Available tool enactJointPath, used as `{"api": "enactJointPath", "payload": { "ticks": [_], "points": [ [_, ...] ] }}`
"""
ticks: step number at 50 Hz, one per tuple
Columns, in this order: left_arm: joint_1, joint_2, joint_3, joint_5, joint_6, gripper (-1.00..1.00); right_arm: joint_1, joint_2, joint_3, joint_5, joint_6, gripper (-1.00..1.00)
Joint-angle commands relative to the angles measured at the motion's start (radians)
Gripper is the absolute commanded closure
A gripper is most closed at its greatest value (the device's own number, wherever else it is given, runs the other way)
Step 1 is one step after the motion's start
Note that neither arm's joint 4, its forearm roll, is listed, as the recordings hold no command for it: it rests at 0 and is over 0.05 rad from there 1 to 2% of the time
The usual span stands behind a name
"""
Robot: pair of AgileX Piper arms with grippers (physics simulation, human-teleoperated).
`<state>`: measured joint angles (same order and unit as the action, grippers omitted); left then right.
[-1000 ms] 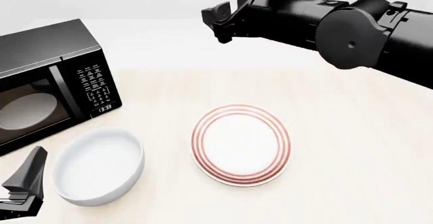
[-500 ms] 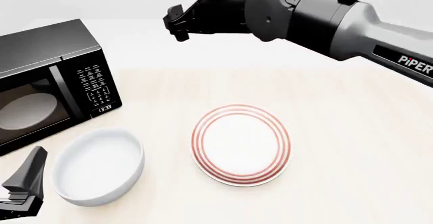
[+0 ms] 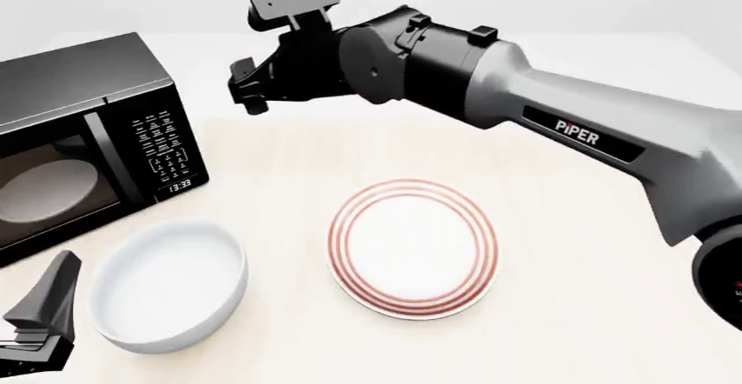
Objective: Put the white bowl to the right of the plate.
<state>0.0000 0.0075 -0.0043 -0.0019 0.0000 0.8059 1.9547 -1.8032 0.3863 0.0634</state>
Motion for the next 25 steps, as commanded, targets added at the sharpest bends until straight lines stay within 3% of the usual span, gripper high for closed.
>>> {"api": "enactJointPath", "payload": {
  "ticks": [1, 8, 12, 23, 25],
  "points": [
    [0.0, 0.0, 0.0, 0.0, 0.0, -1.0, 0.044, 0.027, 0.006, -0.009, 0.031, -1.0],
    [0.0, 0.0, 0.0, 0.0, 0.0, -1.0, 0.047, 0.029, 0.041, -0.035, 0.062, -1.0],
    [0.0, 0.0, 0.0, 0.0, 0.0, -1.0, 0.053, 0.013, 0.105, -0.07, 0.113, -1.0],
    [0.0, 0.0, 0.0, 0.0, 0.0, -1.0, 0.073, 0.005, 0.124, -0.052, 0.138, -1.0],
    [0.0, 0.0, 0.0, 0.0, 0.0, -1.0, 0.08, -0.007, 0.148, -0.077, 0.166, -1.0]
  ]
}}
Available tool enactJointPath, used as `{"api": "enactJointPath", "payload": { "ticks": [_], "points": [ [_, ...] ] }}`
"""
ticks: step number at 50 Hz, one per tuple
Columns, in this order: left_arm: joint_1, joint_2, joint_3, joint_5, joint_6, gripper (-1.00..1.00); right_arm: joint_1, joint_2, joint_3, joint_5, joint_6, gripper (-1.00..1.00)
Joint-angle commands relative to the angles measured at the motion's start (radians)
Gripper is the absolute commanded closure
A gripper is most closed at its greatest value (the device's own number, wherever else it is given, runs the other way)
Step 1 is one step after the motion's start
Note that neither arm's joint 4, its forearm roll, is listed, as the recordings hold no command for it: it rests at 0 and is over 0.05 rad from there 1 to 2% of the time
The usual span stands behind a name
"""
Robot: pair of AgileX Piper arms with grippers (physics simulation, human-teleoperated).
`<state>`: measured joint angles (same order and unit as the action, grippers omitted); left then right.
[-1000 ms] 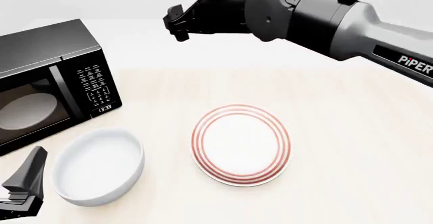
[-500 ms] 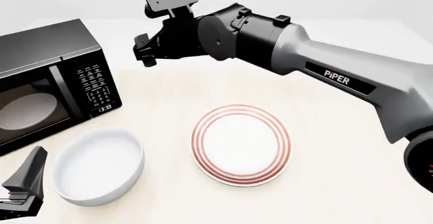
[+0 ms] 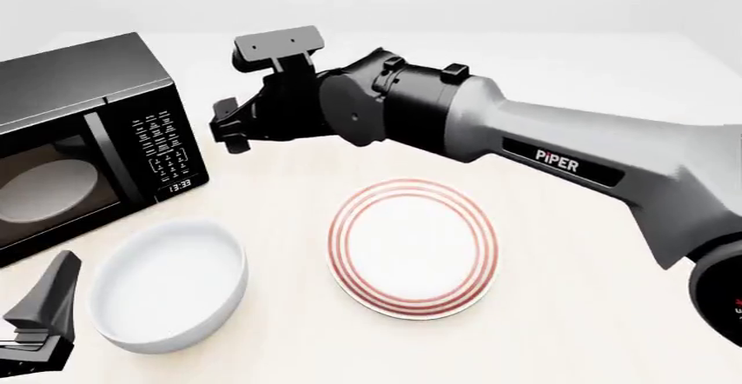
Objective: Put the white bowl to the right of the plate.
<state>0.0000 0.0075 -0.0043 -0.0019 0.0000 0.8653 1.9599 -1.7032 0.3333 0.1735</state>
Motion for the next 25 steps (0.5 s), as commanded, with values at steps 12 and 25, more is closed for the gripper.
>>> {"api": "enactJointPath", "payload": {
  "ticks": [12, 25],
  "points": [
    [0.0, 0.0, 0.0, 0.0, 0.0, -1.0, 0.032, -0.001, 0.1, -0.054, 0.108, -1.0],
    [0.0, 0.0, 0.0, 0.0, 0.0, -1.0, 0.051, -0.007, 0.168, -0.107, 0.153, -1.0]
  ]
}}
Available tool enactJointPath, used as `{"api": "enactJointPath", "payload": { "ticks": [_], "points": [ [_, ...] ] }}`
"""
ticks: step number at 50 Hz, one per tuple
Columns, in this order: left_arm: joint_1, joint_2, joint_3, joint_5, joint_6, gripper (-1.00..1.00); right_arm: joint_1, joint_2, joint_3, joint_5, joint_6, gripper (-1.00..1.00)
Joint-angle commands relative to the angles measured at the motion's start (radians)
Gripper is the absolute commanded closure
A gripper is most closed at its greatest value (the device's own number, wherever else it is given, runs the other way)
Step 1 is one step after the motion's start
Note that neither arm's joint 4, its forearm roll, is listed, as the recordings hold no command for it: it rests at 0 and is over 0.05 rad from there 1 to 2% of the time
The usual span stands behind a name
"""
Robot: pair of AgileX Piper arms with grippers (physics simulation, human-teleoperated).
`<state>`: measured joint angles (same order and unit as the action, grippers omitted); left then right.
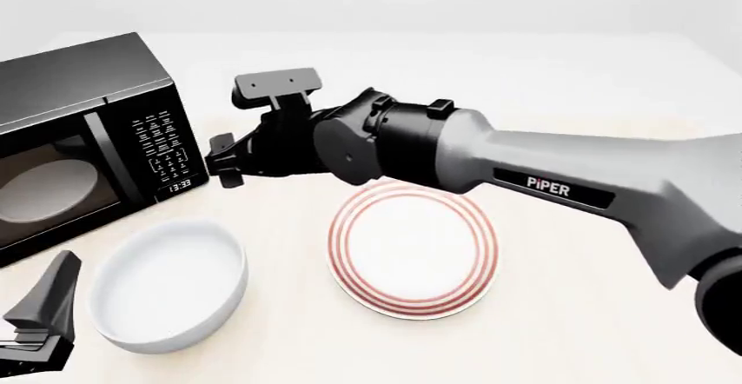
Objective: Put the white bowl to the right of the plate.
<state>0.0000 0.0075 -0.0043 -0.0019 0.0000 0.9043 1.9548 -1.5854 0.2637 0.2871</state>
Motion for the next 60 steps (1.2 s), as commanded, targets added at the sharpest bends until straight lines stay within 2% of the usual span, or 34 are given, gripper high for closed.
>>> {"api": "enactJointPath", "payload": {
  "ticks": [1, 25, 27, 28, 60],
  "points": [
    [0.0, 0.0, 0.0, 0.0, 0.0, -1.0, 0.013, 0.0, 0.061, -0.053, 0.051, -1.0],
    [0.0, 0.0, 0.0, 0.0, 0.0, -1.0, 0.002, 0.047, 0.112, -0.168, 0.11, -1.0],
    [0.0, 0.0, 0.0, 0.0, 0.0, -1.0, -0.006, 0.063, 0.114, -0.187, 0.116, -1.0],
    [0.0, 0.0, 0.0, 0.0, 0.0, -1.0, 0.001, 0.107, 0.124, -0.251, 0.153, -1.0],
    [0.0, 0.0, 0.0, 0.0, 0.0, -1.0, 0.016, 0.142, 0.158, -0.317, 0.19, -1.0]
  ]
}}
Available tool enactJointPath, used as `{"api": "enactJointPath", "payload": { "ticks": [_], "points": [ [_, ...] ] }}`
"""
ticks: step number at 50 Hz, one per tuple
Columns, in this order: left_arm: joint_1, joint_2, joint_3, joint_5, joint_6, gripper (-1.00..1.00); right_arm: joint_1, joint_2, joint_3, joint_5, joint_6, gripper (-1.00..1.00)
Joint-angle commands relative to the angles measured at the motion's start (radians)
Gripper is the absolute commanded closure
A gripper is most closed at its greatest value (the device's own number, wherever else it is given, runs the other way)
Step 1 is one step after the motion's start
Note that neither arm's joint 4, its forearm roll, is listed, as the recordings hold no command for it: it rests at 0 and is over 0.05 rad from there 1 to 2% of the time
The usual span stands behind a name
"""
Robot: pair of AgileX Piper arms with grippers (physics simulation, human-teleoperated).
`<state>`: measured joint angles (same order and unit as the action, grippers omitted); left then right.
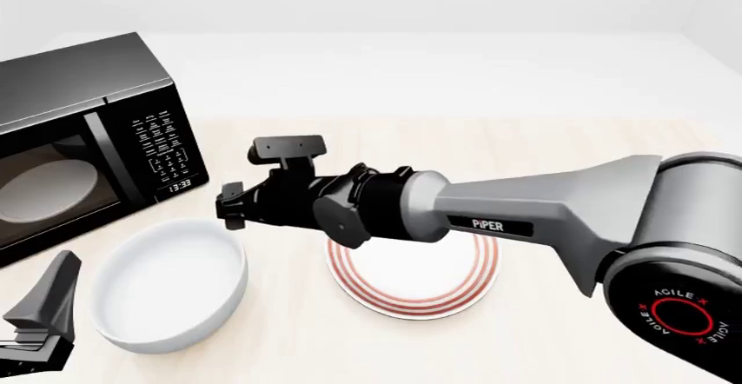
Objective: Put the white bowl to the right of the plate.
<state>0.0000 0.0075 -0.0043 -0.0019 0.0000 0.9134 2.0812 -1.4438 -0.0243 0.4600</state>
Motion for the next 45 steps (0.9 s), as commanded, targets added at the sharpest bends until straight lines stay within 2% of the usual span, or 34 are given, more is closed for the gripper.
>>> {"api": "enactJointPath", "payload": {
  "ticks": [1, 45],
  "points": [
    [0.0, 0.0, 0.0, 0.0, 0.0, -1.0, 0.008, 0.017, 0.016, -0.03, 0.017, -1.0],
    [0.0, 0.0, 0.0, 0.0, 0.0, -1.0, 0.012, 0.071, 0.038, -0.085, 0.06, -1.0]
  ]
}}
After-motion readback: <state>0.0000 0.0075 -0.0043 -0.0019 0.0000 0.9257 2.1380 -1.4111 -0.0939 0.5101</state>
